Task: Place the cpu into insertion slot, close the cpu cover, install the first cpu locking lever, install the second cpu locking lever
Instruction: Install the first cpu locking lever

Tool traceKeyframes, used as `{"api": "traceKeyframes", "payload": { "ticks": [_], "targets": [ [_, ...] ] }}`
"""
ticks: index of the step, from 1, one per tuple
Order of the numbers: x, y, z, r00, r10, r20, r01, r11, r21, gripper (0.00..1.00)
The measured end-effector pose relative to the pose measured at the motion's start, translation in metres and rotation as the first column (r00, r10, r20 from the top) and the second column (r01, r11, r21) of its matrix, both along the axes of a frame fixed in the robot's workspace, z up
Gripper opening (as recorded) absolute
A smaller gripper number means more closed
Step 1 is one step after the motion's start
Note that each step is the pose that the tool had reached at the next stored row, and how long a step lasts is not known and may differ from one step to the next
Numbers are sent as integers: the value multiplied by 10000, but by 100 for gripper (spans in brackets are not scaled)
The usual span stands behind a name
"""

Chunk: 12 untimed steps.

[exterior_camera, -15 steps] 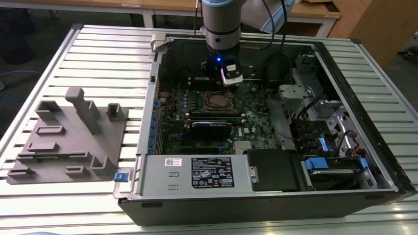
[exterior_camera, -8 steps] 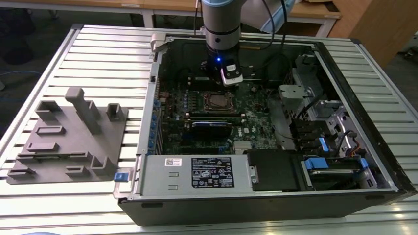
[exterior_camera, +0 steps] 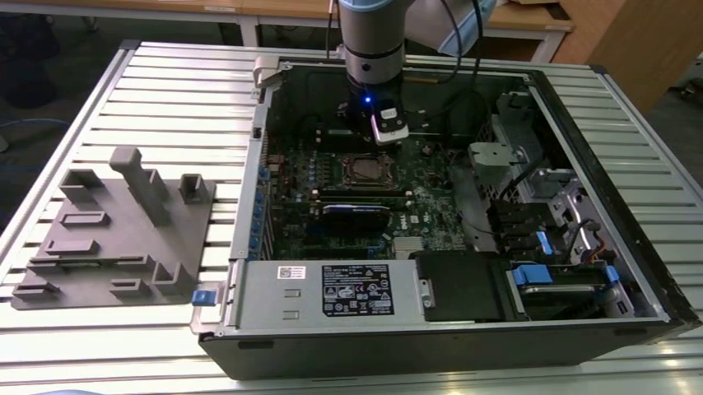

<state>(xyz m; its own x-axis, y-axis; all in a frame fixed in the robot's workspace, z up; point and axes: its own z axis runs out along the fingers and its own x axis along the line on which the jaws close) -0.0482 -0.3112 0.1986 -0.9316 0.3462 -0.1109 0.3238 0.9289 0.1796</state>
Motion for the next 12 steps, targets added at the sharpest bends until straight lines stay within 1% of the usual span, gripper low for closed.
{"api": "traceKeyframes", "payload": {
  "ticks": [4, 6, 12],
  "targets": [
    [0, 0, 7, 10000, 0, 2, 0, 10000, 1, 11],
    [-8, 2, 7, 10000, -1, 11, 1, 10000, 2, 11],
    [-28, 21, 8, 10000, 0, 16, 0, 10000, 7, 11]
  ]
}}
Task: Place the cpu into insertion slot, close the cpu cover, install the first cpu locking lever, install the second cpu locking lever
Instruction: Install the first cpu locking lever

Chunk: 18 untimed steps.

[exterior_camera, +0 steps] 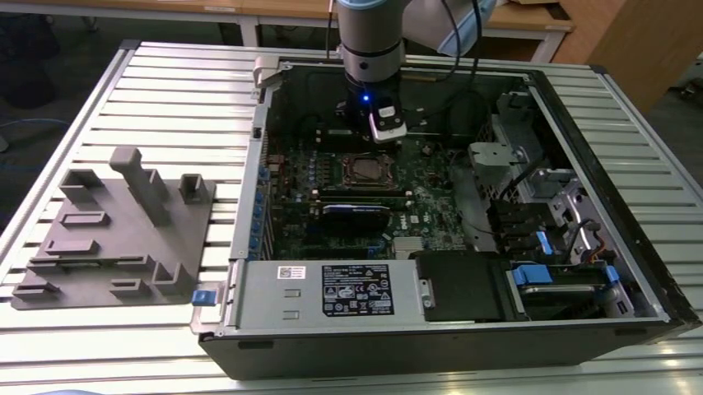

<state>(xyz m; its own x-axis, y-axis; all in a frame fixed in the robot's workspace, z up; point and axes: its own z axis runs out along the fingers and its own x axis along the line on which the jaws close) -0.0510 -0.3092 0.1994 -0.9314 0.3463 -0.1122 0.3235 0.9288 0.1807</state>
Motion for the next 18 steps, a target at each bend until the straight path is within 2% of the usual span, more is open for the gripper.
{"api": "traceKeyframes", "payload": {
  "ticks": [5, 18],
  "targets": [
    [-1, 21, -2, 10000, 0, 9, 0, 10000, 16, 11],
    [-1, 21, -11, 10000, 0, 11, 0, 10000, 16, 11]
  ]
}}
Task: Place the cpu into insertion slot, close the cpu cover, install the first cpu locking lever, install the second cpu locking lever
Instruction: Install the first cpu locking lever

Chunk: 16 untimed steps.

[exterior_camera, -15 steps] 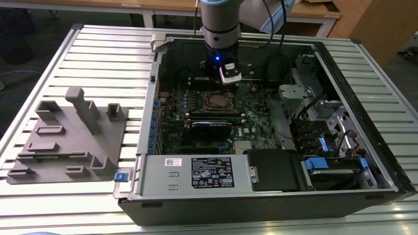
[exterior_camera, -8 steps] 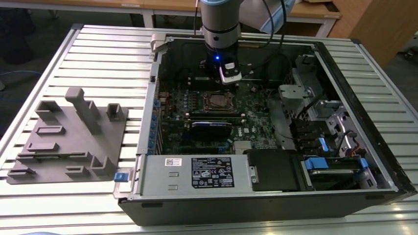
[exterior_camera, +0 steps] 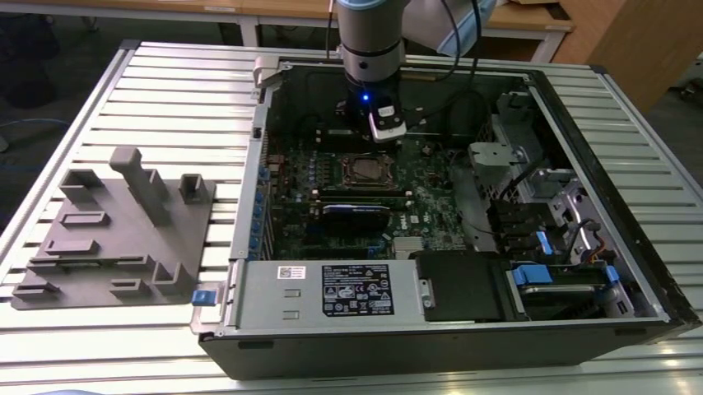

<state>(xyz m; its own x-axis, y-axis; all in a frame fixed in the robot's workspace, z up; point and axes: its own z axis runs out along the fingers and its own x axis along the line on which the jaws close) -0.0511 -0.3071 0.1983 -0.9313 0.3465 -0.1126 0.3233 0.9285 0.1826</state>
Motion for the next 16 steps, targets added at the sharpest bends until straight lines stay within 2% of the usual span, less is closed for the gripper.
{"api": "traceKeyframes", "payload": {
  "ticks": [10, 16],
  "targets": [
    [0, -10, -4, 10000, 22, 2, -22, 10000, 1, 11],
    [0, -15, -4, 10000, 33, 16, -33, 10000, -41, 11]
  ]
}}
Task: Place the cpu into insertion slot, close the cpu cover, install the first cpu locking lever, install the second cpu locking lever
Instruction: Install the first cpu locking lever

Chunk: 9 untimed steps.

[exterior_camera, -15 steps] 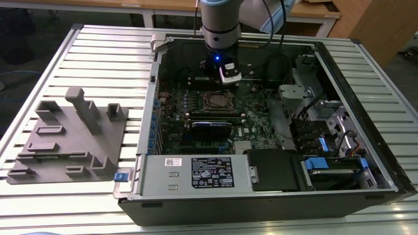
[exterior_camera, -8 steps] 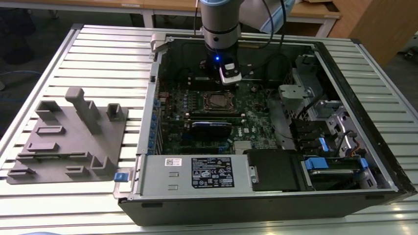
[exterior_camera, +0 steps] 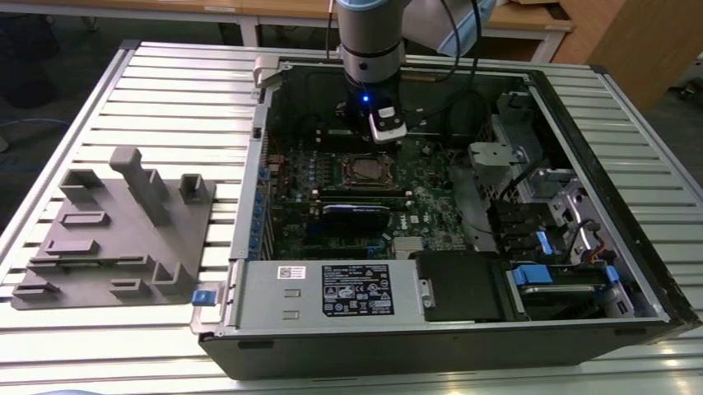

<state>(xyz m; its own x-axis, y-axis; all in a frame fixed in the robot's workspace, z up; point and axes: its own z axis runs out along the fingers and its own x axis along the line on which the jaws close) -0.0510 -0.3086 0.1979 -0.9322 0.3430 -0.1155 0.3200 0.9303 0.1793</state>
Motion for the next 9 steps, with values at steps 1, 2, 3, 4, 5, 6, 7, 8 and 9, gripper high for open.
{"api": "traceKeyframes", "payload": {
  "ticks": [1, 2, 3, 4, 5, 6, 7, 8, 9],
  "targets": [
    [0, -1, 0, 10000, 2, 5, -2, 10000, -10, 11],
    [0, -2, -1, 10000, 4, 13, -4, 10000, -17, 11],
    [0, -3, -2, 10000, 4, 23, -4, 10000, -30, 11],
    [0, -4, -3, 10000, 4, 35, -4, 10000, -48, 11],
    [0, -6, -4, 10000, 7, 47, -6, 10000, -67, 11],
    [0, -8, -5, 10000, 8, 54, -7, 10000, -87, 11],
    [0, -11, -5, 10000, 9, 62, -8, 9999, -106, 11],
    [0, -13, -6, 10000, 9, 68, -8, 9999, -128, 11],
    [0, -14, -6, 10000, 10, 76, -9, 9999, -150, 11]
  ]
}}
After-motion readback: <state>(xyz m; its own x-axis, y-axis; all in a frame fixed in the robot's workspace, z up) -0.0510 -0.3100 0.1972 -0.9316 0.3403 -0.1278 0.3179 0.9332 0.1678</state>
